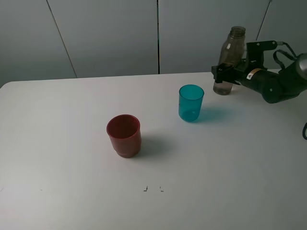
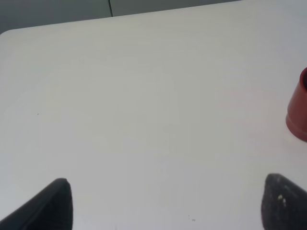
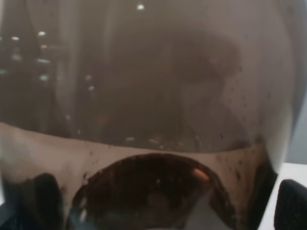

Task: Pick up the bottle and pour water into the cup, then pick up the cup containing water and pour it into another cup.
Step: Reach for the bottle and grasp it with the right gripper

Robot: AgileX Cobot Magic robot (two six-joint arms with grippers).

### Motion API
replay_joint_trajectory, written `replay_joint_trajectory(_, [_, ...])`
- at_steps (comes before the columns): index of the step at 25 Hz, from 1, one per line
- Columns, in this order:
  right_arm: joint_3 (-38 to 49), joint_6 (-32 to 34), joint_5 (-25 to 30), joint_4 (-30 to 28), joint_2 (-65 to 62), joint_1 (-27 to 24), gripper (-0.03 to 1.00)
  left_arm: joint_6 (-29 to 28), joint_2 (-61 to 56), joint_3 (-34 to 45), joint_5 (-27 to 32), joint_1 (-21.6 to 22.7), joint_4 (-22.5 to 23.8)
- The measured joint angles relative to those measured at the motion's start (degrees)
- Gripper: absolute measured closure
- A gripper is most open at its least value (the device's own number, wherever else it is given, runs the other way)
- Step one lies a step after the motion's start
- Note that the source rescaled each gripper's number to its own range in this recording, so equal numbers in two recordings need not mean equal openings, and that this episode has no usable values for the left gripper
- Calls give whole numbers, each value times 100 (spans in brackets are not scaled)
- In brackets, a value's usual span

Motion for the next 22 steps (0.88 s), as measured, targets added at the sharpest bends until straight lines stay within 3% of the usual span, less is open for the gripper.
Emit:
replay_joint_trajectory(18, [-237, 61, -65, -13, 182, 0, -3, 0, 0, 0, 0, 0, 0])
replay_joint_trajectory(20, [-247, 61, -65, -13, 182, 0, 10, 0, 0, 0, 0, 0, 0])
replay_joint_trajectory(22, [-247, 51, -65, -13, 182, 0, 47, 0, 0, 0, 0, 0, 0])
